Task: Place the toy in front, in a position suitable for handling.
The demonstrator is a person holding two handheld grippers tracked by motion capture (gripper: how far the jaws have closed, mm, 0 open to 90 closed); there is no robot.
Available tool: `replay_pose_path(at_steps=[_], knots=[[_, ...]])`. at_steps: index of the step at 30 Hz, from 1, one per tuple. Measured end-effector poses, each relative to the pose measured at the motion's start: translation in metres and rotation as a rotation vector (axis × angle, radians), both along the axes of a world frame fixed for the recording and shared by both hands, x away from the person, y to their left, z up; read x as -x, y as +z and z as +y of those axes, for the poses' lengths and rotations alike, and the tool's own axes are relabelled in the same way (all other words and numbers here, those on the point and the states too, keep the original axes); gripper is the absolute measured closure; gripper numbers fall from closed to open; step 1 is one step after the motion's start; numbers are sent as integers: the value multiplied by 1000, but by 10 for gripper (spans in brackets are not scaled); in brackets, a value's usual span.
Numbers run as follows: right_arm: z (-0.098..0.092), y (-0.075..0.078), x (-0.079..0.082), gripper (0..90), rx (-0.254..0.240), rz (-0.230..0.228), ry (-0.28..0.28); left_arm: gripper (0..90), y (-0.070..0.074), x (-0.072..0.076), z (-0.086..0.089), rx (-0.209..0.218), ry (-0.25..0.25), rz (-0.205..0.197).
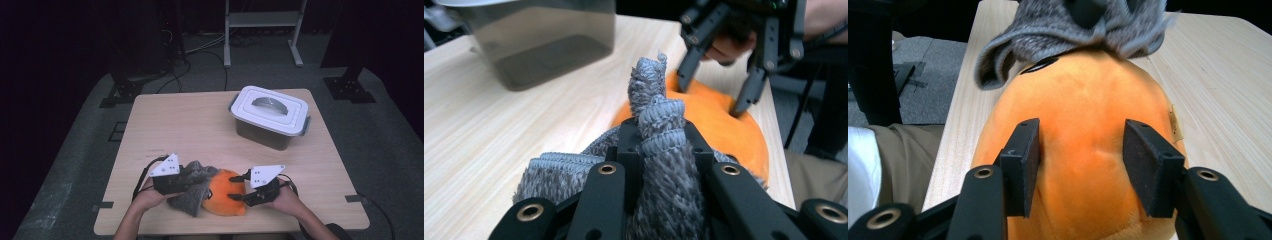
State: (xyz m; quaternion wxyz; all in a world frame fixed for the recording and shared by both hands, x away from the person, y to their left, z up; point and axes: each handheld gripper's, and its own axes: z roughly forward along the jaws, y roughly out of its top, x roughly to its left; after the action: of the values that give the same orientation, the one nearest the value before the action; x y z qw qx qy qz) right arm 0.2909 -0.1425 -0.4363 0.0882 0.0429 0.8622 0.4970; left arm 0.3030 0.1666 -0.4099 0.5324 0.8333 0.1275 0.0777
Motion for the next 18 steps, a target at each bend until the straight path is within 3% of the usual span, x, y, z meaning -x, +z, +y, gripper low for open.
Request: replay_pose_path(at_steps=[4, 7, 10, 13, 18], knots=[[5, 1, 1, 494, 10, -15, 16, 750, 0, 1, -24, -16, -77, 6], [7, 1, 3, 493, 34, -35, 16, 749, -2, 1, -37, -87, -82, -19], [3, 2, 2, 483, 24, -29, -1, 753, 0, 2, -34, -130, -62, -33], [1, 6, 2, 420, -15, -7, -29, 755, -2, 6, -29, -126, -54, -23], [3, 6, 5, 372, -6, -20, -43, 755, -4, 10, -24, -124, -60, -20]])
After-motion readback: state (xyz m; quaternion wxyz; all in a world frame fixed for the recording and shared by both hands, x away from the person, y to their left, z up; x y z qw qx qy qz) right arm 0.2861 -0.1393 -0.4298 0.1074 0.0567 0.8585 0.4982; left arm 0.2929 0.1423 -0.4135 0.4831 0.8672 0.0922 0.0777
